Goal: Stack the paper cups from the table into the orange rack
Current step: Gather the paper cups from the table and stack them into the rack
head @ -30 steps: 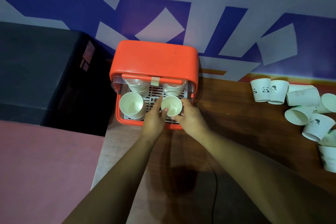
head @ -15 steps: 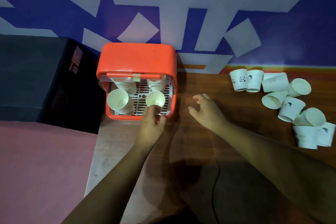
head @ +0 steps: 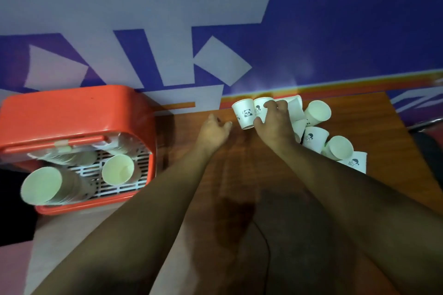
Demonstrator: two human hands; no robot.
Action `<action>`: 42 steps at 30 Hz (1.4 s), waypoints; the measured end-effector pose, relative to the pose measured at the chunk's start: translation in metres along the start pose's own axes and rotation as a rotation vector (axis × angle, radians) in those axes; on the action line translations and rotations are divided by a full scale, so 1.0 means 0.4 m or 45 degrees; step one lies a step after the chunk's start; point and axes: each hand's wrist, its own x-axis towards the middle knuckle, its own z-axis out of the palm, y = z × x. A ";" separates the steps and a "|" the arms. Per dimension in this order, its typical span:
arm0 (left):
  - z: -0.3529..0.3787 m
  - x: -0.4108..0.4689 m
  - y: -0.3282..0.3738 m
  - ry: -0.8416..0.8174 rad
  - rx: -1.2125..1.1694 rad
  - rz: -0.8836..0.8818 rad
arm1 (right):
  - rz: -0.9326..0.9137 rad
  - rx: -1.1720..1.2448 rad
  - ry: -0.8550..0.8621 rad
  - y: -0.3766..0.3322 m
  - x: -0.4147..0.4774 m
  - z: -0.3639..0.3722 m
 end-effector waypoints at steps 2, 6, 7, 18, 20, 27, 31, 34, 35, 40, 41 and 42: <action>0.040 0.070 0.024 -0.001 -0.037 -0.069 | 0.046 -0.004 -0.002 0.028 0.050 0.015; 0.115 0.195 0.026 -0.046 -0.211 -0.120 | 0.125 -0.040 -0.189 0.073 0.111 0.062; 0.128 0.215 0.021 -0.046 -0.258 -0.138 | 0.128 -0.029 -0.212 0.079 0.120 0.074; 0.087 0.175 -0.082 -0.049 -0.521 -0.153 | 0.215 0.468 -0.422 0.095 0.119 0.129; 0.071 0.137 -0.081 -0.041 -0.566 -0.161 | 0.220 0.462 -0.449 0.078 0.119 0.126; -0.047 -0.092 -0.058 0.115 -0.775 -0.005 | -0.043 0.581 -0.371 -0.031 -0.009 0.042; -0.149 -0.234 -0.079 0.146 -0.651 0.194 | -0.245 0.641 -0.309 -0.121 -0.117 -0.049; -0.229 -0.333 -0.113 0.175 -0.613 0.305 | -0.285 0.685 -0.399 -0.201 -0.194 -0.088; -0.258 -0.362 -0.127 0.179 -0.609 0.321 | -0.313 0.671 -0.407 -0.229 -0.216 -0.094; -0.390 -0.474 -0.236 0.312 -0.608 0.342 | -0.444 0.645 -0.447 -0.359 -0.303 -0.066; -0.413 -0.491 -0.258 0.358 -0.606 0.342 | -0.441 0.646 -0.449 -0.381 -0.320 -0.054; -0.435 -0.504 -0.276 0.399 -0.606 0.351 | -0.444 0.643 -0.441 -0.404 -0.336 -0.043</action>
